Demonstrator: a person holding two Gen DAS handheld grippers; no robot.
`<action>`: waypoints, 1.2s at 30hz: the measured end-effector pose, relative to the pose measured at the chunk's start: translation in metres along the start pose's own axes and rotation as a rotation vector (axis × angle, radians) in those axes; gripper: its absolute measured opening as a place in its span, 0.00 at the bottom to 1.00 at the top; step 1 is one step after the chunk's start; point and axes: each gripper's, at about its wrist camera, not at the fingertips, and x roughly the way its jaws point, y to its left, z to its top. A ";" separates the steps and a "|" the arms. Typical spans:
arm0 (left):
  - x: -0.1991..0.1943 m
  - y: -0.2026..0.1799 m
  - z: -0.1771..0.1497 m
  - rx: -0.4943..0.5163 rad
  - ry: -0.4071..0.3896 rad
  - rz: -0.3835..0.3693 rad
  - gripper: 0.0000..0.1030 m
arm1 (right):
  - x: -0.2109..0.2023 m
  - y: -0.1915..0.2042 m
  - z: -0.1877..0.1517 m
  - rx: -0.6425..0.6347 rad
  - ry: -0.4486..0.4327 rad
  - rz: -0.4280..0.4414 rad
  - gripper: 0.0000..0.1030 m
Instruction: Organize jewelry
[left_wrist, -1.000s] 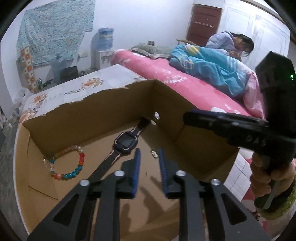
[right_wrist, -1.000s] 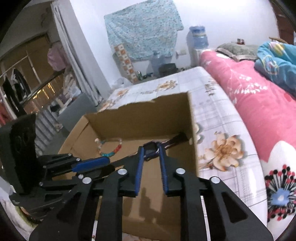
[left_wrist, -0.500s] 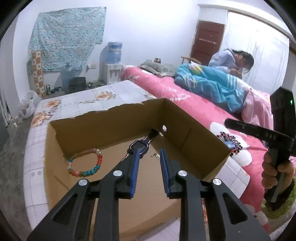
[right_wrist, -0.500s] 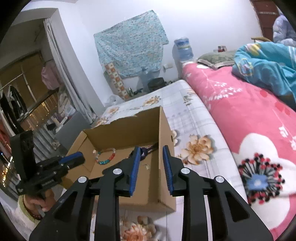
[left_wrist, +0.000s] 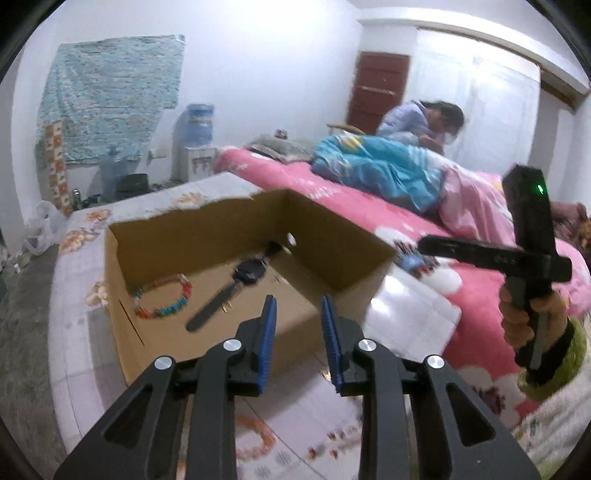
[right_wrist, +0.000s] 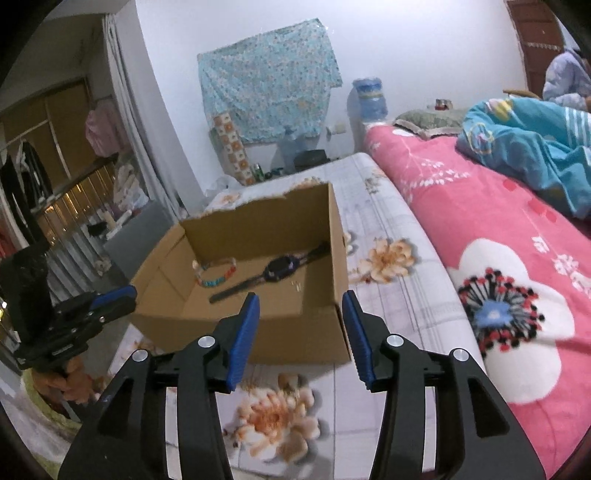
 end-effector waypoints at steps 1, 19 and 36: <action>0.000 -0.003 -0.005 0.010 0.017 -0.011 0.25 | 0.001 0.000 -0.006 0.002 0.016 -0.009 0.44; 0.082 -0.037 -0.057 0.120 0.238 -0.002 0.25 | 0.069 0.022 -0.082 0.043 0.282 0.086 0.25; 0.134 -0.042 -0.057 0.217 0.298 0.033 0.25 | 0.090 0.010 -0.077 0.071 0.311 0.094 0.25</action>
